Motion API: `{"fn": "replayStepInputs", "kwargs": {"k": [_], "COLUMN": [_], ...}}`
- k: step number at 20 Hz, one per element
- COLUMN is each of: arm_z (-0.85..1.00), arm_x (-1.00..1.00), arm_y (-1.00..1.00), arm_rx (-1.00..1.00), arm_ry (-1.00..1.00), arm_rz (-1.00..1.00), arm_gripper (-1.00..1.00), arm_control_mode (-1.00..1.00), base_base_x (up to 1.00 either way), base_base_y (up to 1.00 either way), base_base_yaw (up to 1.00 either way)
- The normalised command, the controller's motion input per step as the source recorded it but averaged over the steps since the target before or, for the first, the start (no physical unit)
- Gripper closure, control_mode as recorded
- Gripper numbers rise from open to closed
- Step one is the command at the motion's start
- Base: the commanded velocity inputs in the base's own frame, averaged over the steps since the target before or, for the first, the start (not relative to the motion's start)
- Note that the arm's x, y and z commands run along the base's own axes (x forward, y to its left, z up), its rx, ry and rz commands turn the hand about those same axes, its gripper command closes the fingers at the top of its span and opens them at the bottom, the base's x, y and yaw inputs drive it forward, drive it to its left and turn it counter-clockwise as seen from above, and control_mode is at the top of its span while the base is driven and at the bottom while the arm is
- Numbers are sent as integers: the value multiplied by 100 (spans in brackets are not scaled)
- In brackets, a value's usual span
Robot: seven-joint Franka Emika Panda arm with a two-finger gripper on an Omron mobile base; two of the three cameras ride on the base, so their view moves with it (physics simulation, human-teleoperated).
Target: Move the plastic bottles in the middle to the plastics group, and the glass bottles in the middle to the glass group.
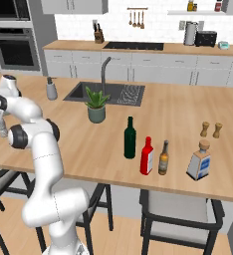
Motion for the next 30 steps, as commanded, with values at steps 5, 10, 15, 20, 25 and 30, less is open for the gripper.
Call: {"fn": "replayStepInputs", "kwargs": {"k": [5,10,15,20,25,30], "arm_z": [29,-2,-20,-23,-2,52], "arm_x": [-1,-44,-93,-87,-50,-60], "arm_y": [-23,-79,-100,-77,-32,-41], "arm_rx": [0,0,0,0,-1,-1], "arm_ry": [0,0,-5,-6,0,0], "arm_rz": [-1,-9,-17,-40,-65,-57], "arm_gripper": [-100,-100,-100,-100,-100,-100], "arm_control_mode": [-100,-100,-100,-100,-100,-100], "base_base_x": [0,0,0,0,0,0], "base_base_y": [0,0,0,0,0,0], "base_base_yaw": [0,0,0,0,0,0]}}
